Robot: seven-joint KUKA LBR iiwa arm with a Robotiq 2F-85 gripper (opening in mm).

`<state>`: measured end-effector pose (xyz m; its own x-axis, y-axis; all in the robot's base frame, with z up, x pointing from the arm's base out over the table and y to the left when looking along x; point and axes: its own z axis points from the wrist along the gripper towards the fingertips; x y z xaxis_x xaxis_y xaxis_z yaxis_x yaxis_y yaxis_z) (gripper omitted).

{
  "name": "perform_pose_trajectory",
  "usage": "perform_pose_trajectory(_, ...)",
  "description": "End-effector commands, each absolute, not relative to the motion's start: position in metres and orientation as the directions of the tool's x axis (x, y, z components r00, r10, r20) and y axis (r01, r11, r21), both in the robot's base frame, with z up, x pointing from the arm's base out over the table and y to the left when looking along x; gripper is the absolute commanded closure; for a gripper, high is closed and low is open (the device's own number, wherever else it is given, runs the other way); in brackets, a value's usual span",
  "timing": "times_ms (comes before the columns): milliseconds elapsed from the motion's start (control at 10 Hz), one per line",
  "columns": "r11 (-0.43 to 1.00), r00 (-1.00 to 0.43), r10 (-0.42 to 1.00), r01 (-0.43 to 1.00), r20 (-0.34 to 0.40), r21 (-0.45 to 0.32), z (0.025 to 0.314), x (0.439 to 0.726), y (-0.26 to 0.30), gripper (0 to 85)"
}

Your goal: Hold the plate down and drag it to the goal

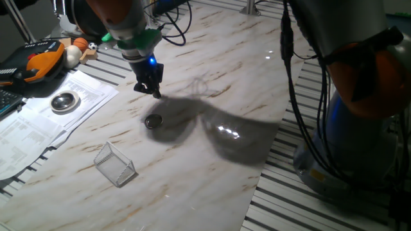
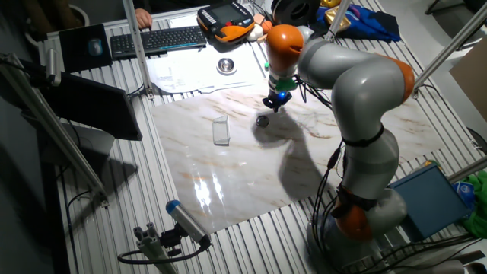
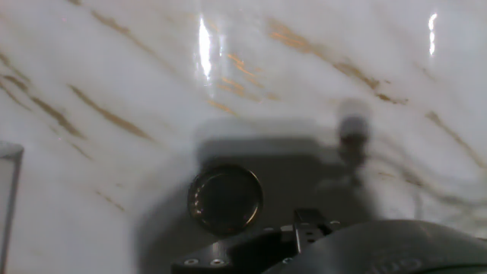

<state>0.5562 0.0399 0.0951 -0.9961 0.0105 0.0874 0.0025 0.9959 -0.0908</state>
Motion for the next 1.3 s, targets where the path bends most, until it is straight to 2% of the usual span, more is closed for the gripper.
perform_pose_trajectory(0,0.997,-0.997,-0.001,-0.007,0.075,-0.079,0.095,0.556,0.039,85.0)
perform_pose_trajectory(100,0.996,-0.997,-0.021,-0.026,0.069,-0.080,0.095,0.556,0.039,85.0)
perform_pose_trajectory(300,0.999,-0.996,-0.014,-0.017,0.090,-0.032,0.095,0.556,0.039,85.0)
perform_pose_trajectory(600,0.999,-0.992,0.016,0.012,0.121,-0.039,0.094,0.561,0.043,85.0)
perform_pose_trajectory(1200,0.999,-0.993,0.026,0.024,0.117,-0.022,0.064,0.571,0.045,85.0)
